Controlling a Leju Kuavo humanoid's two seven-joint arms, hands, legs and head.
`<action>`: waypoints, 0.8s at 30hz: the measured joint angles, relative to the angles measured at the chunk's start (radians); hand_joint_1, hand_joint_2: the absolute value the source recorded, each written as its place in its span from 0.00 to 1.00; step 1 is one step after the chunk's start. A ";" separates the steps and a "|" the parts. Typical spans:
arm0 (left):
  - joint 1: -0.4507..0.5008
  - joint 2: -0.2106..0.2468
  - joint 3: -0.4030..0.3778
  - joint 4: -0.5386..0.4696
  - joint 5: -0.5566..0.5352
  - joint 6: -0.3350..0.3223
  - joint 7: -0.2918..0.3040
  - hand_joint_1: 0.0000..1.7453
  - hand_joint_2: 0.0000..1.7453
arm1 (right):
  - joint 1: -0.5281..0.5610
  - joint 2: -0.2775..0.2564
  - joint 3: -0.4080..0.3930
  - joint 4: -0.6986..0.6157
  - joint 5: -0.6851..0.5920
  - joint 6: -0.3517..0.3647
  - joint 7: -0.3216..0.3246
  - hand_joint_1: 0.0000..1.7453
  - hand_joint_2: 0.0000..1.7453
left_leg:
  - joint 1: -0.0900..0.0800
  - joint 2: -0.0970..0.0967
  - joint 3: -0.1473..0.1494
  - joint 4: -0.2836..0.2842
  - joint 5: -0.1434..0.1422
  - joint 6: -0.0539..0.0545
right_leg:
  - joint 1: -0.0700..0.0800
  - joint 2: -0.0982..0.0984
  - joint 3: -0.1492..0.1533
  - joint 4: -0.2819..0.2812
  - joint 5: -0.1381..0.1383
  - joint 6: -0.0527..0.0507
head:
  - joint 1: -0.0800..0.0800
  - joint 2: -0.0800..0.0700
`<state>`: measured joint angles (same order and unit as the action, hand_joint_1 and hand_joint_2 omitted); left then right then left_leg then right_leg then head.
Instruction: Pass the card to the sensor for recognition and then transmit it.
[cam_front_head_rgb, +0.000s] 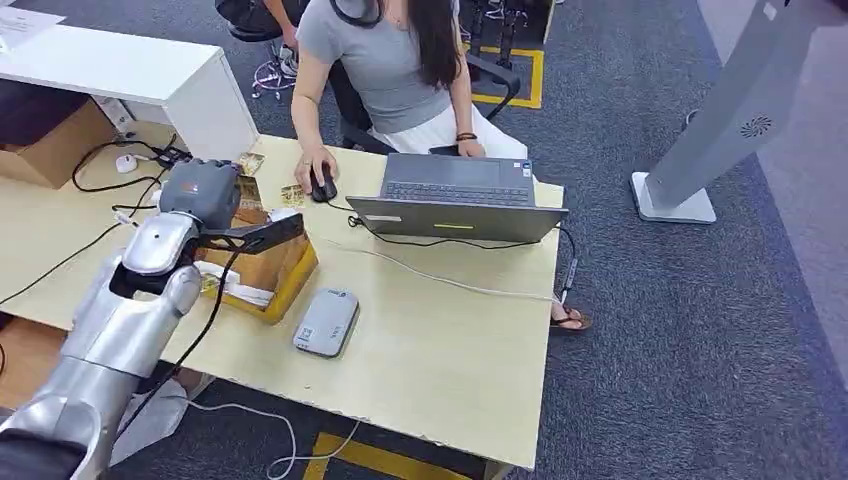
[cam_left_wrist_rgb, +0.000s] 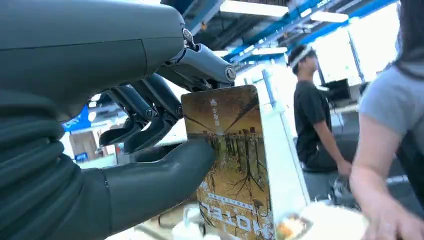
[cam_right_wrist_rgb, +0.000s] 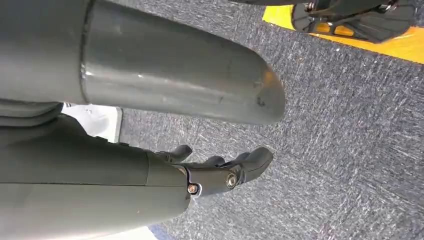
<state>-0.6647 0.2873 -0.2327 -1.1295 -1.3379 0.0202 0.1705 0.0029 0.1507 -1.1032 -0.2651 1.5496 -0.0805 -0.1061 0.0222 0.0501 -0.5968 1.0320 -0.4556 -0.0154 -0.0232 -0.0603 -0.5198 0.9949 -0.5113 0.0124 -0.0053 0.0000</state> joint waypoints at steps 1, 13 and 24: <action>-0.018 0.000 -0.007 0.000 -0.006 0.003 0.007 1.00 1.00 | 0.000 0.000 0.000 0.000 0.000 0.001 -0.001 0.00 0.00 | 0.000 0.000 0.000 0.000 0.000 0.000 | 0.000 0.000 0.000 0.000 0.000 0.000 | 0.000 0.000; -0.176 0.005 -0.047 0.083 -0.110 0.148 0.022 1.00 1.00 | 0.000 -0.009 -0.001 0.012 0.018 0.003 -0.020 0.00 0.00 | 0.000 0.000 0.000 0.000 0.000 0.000 | 0.000 0.000 0.000 0.000 0.001 0.001 | 0.000 0.000; -0.239 0.001 -0.063 0.165 -0.149 0.193 0.022 1.00 1.00 | -0.002 -0.014 -0.007 0.023 0.015 0.002 -0.015 0.00 0.00 | 0.000 0.000 -0.001 0.000 0.000 0.000 | 0.000 0.000 0.000 0.000 0.001 0.001 | 0.000 0.000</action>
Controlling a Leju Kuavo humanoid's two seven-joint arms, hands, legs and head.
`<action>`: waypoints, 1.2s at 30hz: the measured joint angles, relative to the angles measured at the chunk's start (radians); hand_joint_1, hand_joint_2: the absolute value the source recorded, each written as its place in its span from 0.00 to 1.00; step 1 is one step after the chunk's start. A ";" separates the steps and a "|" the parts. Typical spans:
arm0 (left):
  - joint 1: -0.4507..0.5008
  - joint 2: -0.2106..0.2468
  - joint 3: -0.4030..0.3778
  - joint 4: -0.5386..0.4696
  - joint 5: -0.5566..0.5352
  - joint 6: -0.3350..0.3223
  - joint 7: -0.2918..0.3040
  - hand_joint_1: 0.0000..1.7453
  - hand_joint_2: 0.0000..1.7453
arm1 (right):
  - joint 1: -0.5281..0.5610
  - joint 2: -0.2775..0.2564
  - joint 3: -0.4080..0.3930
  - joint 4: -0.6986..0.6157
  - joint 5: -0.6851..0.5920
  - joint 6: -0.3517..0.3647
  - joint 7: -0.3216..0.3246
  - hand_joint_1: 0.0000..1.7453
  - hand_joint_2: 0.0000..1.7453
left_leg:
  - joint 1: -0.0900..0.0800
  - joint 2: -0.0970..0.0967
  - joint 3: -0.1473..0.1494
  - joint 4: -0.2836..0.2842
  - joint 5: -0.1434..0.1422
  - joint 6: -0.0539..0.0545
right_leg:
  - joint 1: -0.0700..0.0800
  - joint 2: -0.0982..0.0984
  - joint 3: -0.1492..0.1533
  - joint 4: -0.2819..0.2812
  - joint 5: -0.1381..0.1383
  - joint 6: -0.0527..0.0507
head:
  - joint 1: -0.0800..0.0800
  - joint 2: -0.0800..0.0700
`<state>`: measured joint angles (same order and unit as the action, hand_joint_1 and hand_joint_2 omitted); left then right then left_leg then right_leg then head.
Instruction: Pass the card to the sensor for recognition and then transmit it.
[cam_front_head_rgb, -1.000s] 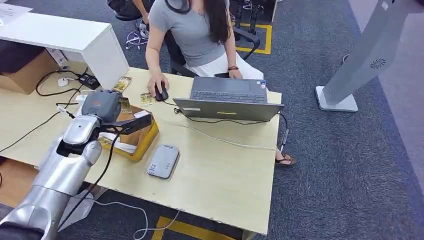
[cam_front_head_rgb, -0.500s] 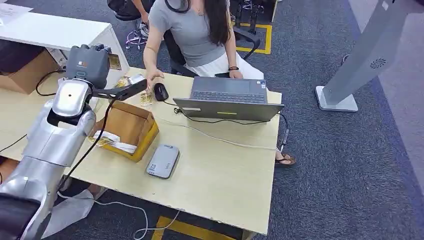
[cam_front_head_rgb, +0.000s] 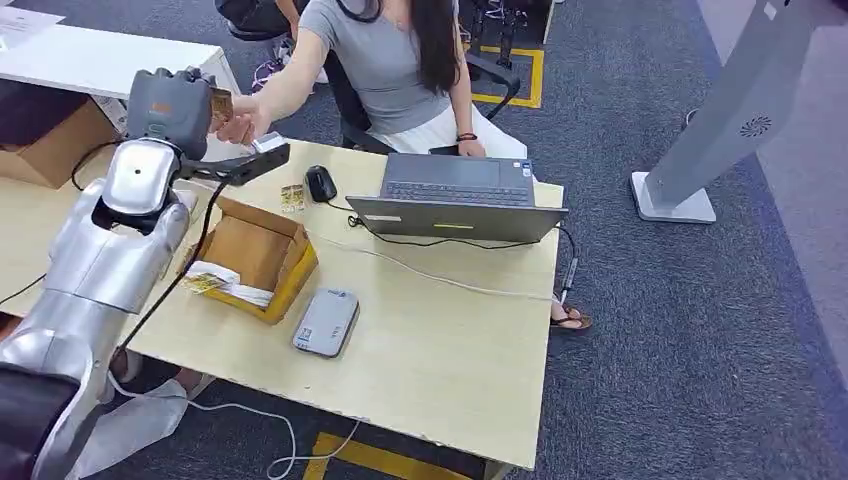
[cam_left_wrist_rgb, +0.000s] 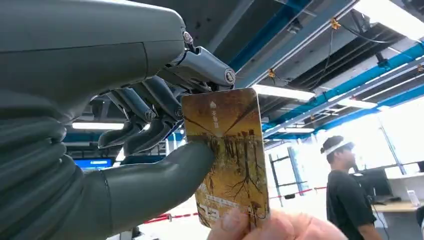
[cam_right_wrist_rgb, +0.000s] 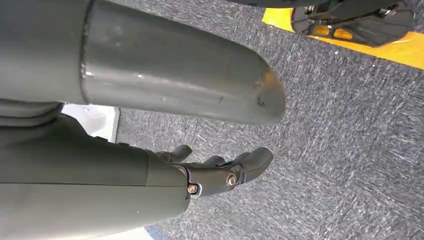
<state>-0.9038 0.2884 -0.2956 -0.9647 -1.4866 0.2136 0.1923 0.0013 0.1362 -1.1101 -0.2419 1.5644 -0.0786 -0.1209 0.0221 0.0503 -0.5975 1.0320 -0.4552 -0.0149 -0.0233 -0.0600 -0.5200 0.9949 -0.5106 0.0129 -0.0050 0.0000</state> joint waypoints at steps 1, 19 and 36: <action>-0.004 0.001 0.000 0.002 -0.001 0.000 -0.004 1.00 1.00 | 0.000 -0.001 -0.001 0.001 0.000 -0.002 0.004 0.00 0.00 | 0.000 0.000 0.000 0.000 0.000 0.000 | 0.000 0.000 0.000 0.000 0.000 0.000 | 0.000 0.000; 0.005 0.024 0.000 0.019 0.003 0.082 -0.008 0.00 1.00 | -0.002 -0.006 -0.011 0.010 0.005 -0.003 0.005 0.00 0.00 | 0.000 0.000 -0.001 0.000 0.000 0.000 | 0.000 0.000 -0.001 0.000 0.000 0.000 | 0.000 0.000; 0.786 0.074 0.303 -0.702 0.587 0.269 -0.356 0.00 1.00 | 0.020 0.003 -0.042 -0.002 -0.035 -0.023 -0.053 0.00 0.00 | -0.001 0.015 0.002 -0.001 -0.009 -0.002 | -0.001 0.015 -0.003 -0.001 -0.005 -0.001 | 0.001 0.000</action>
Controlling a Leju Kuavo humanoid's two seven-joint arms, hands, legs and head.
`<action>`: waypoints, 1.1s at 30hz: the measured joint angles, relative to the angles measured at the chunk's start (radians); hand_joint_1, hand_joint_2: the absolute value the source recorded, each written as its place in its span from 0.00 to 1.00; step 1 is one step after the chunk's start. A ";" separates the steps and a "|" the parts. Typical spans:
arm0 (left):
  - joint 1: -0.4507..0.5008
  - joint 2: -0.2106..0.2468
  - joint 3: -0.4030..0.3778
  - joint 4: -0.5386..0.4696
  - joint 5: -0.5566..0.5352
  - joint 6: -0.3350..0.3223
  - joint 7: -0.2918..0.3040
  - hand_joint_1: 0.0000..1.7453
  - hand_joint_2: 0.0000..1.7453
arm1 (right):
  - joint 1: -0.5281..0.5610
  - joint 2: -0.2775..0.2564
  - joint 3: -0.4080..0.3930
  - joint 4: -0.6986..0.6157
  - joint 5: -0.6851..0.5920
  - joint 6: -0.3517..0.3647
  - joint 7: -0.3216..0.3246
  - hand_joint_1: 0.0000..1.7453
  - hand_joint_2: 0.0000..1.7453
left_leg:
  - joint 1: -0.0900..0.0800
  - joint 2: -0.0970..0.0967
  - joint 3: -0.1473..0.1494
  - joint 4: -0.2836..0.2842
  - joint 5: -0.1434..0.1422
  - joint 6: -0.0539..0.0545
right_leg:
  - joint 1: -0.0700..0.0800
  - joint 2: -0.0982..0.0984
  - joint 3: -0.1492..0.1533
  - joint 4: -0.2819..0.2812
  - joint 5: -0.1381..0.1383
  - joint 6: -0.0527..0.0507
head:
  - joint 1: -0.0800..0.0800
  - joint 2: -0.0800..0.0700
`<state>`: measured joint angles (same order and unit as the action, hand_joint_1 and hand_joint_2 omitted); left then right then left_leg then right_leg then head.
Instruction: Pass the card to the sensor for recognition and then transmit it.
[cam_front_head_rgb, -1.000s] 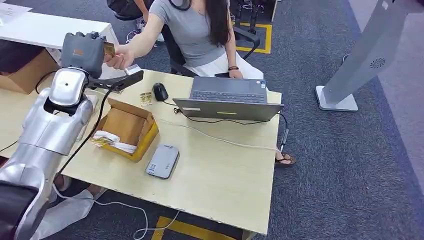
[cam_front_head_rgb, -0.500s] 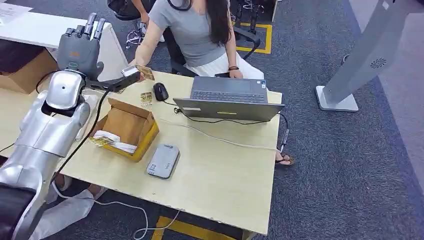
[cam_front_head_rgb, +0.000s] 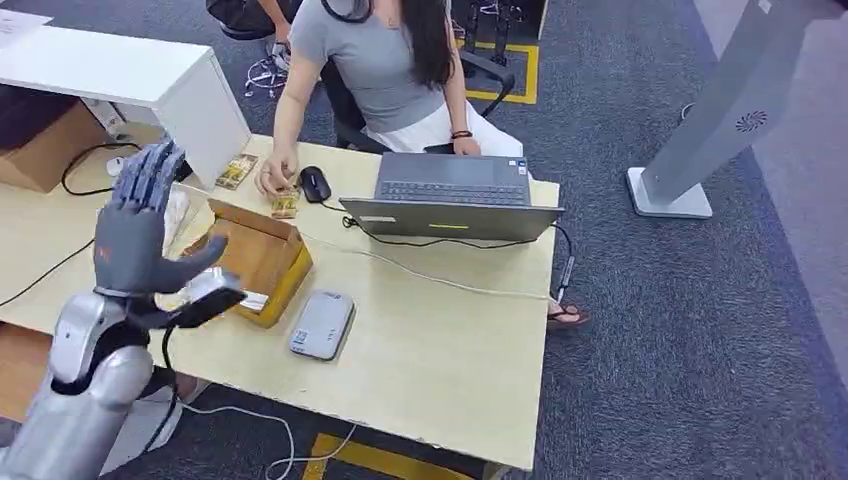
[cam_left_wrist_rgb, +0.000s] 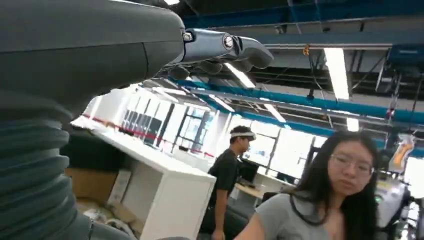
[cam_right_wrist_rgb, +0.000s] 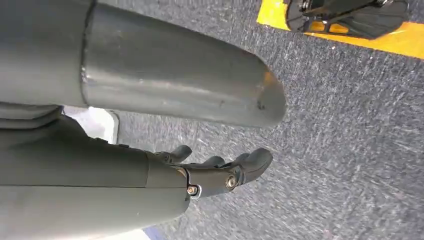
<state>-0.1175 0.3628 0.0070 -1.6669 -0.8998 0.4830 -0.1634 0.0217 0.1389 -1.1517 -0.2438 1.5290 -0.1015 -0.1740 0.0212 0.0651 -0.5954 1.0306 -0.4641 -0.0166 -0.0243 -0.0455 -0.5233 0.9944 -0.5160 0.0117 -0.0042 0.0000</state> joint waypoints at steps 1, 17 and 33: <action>0.058 -0.001 0.035 -0.051 0.006 0.000 -0.014 0.00 1.00 | 0.004 0.001 -0.003 -0.004 0.000 0.002 -0.003 0.00 0.00 | 0.000 -0.002 -0.001 0.000 0.000 0.000 | 0.000 -0.003 -0.001 0.000 -0.002 0.001 | 0.000 0.000; 0.417 -0.491 0.825 -0.447 0.345 -0.648 -0.395 0.00 1.00 | 0.027 0.107 -0.122 -0.221 0.027 0.105 -0.036 0.00 0.00 | 0.000 -0.012 0.000 0.000 -0.002 0.001 | 0.000 -0.013 0.005 -0.002 -0.005 0.004 | 0.001 0.000; 0.183 -0.709 1.426 0.161 1.046 -0.864 0.119 0.00 1.00 | 0.016 0.105 -0.179 -0.137 0.041 -0.073 -0.025 0.00 0.00 | 0.000 -0.017 0.001 0.000 -0.001 0.002 | 0.000 -0.017 0.008 -0.002 -0.005 0.004 | 0.000 0.000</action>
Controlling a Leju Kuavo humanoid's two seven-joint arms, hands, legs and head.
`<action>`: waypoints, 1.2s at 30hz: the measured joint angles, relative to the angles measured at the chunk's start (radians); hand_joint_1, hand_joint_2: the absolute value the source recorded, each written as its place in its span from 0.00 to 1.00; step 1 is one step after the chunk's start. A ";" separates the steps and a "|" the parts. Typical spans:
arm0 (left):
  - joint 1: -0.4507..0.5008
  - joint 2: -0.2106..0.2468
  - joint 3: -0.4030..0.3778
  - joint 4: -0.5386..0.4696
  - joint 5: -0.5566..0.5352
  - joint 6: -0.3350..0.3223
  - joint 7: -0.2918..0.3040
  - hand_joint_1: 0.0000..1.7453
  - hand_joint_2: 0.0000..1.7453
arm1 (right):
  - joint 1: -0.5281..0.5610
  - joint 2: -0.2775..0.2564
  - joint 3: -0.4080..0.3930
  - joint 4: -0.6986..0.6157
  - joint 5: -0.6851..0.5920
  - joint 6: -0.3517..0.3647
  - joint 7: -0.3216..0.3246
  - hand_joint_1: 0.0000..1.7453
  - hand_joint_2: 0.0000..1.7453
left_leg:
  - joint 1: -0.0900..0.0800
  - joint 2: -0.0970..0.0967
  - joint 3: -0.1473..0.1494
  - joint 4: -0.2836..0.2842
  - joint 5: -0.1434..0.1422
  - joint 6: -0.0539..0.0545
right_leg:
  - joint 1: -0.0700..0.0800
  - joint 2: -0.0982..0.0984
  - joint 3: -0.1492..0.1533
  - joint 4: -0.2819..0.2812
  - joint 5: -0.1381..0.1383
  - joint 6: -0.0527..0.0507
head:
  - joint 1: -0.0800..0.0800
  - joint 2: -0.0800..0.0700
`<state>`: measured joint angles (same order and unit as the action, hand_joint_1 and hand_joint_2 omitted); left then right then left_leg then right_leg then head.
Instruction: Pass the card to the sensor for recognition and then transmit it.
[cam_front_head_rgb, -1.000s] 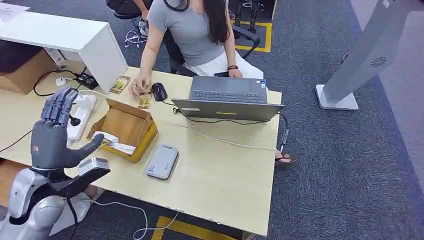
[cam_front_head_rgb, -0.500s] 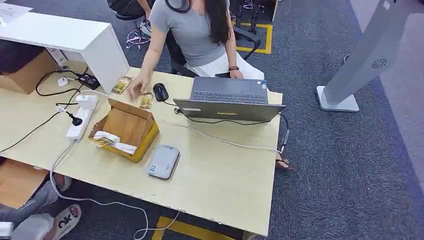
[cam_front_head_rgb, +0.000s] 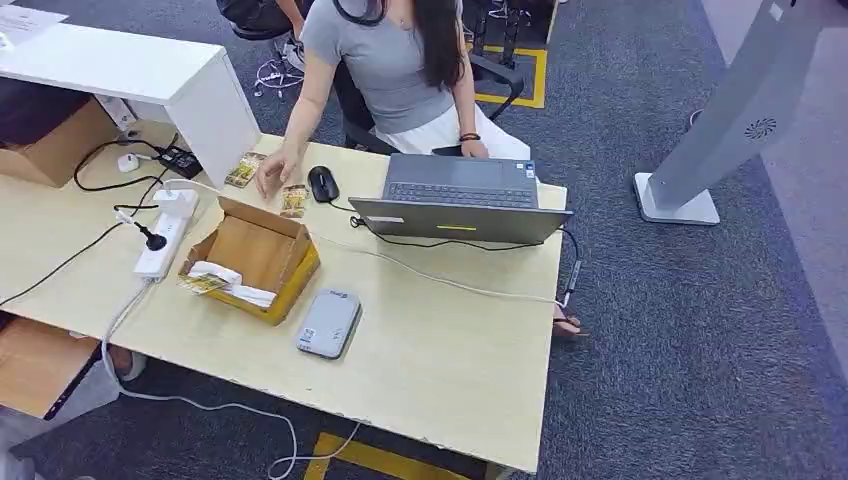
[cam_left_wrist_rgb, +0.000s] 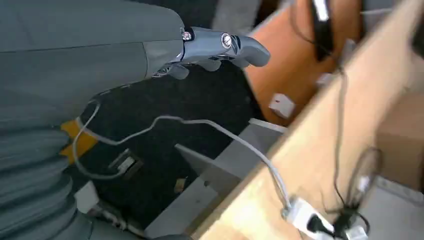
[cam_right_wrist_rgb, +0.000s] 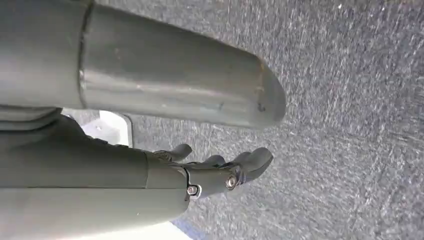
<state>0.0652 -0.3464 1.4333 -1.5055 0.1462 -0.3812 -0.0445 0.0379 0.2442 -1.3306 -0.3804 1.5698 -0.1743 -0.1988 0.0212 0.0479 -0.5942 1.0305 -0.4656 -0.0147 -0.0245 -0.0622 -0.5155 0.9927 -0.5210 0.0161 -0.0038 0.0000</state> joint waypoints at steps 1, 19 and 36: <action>-0.018 -0.004 0.024 0.037 0.061 0.038 0.053 0.00 1.00 | -0.004 -0.003 0.000 0.018 0.000 -0.009 0.016 0.00 0.00 | 0.000 0.000 0.000 0.000 0.000 0.000 | 0.000 0.000 0.000 0.000 0.000 0.000 | 0.000 0.000; -0.043 -0.002 -0.101 0.663 -0.215 0.347 0.021 0.00 0.00 | -0.036 -0.045 0.111 0.144 -0.126 -0.013 0.063 0.00 0.00 | 0.000 0.000 0.001 0.001 0.000 0.000 | -0.001 0.000 0.000 0.000 0.001 0.001 | 0.001 0.000; -0.002 0.084 -0.466 0.799 -0.198 0.354 0.023 1.00 0.00 | -0.003 -0.106 0.432 0.124 -0.529 0.038 0.102 0.00 0.00 | 0.000 0.000 0.000 0.001 0.000 0.000 | -0.001 0.000 0.000 0.000 0.001 0.001 | 0.001 0.000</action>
<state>0.0632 -0.2622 0.9672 -0.7069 -0.0519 -0.0267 -0.0217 0.0351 0.1377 -0.8985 -0.2564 1.0412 -0.1358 -0.0969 0.0209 0.0478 -0.5938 1.0318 -0.4656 -0.0145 -0.0251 -0.0622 -0.5156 0.9925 -0.5203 0.0168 -0.0030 0.0000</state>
